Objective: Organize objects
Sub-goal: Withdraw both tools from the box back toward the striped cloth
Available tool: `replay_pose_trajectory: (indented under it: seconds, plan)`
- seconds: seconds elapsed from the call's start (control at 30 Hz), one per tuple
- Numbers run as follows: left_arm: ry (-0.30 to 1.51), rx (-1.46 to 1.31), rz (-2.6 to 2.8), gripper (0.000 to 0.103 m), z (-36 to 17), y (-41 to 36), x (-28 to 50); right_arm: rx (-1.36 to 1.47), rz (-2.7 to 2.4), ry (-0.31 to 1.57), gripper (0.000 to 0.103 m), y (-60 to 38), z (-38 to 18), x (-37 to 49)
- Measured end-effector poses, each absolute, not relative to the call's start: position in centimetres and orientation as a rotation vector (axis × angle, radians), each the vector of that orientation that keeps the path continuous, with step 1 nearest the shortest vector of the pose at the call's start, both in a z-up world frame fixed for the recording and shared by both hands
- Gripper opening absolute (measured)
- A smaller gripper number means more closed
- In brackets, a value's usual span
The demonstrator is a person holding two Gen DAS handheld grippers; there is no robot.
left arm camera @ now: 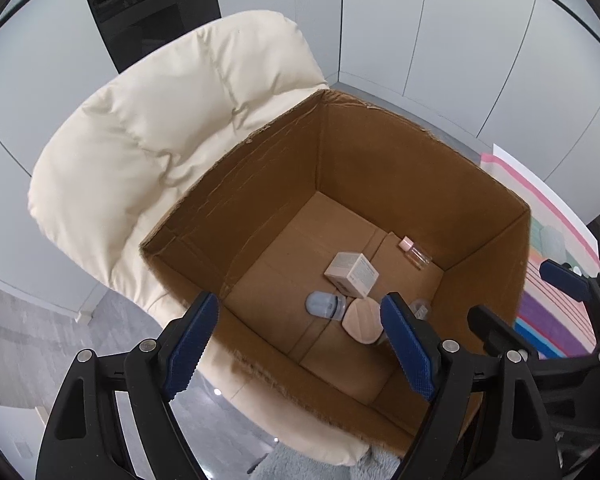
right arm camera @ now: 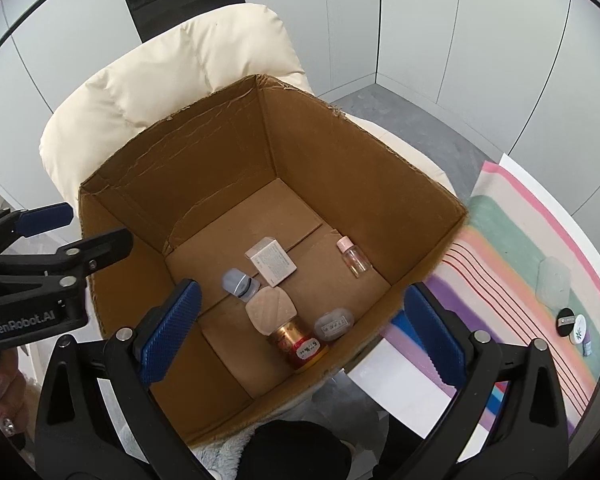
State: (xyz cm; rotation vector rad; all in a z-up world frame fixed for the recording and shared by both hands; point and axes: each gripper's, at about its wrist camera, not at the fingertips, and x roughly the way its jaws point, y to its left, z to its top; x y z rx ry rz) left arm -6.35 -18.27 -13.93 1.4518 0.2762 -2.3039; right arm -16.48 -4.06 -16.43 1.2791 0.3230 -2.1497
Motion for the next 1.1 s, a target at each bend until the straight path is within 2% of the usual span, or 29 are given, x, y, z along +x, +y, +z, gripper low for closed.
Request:
replay_pose_trajectory:
  seconds: [0.3,0.9,1.1]
  plan:
    - [0.199,1.395,-2.335,0.085,-12.0,-16.8,-3.4,1.303,-2.174,0.292,0.103,-1.3,-15.2,-14.0]
    - [0.271,1.423,-2.354,0.085,-11.5,-13.6,2.5,1.318,-2.234,0.226,0.103,3.7,-13.3,-8.7]
    - [0.216,1.394,-2.366,0.085,-11.5,-12.4,2.1,1.306,-2.266,0.209,0.103,5.4,-12.5,-8.1]
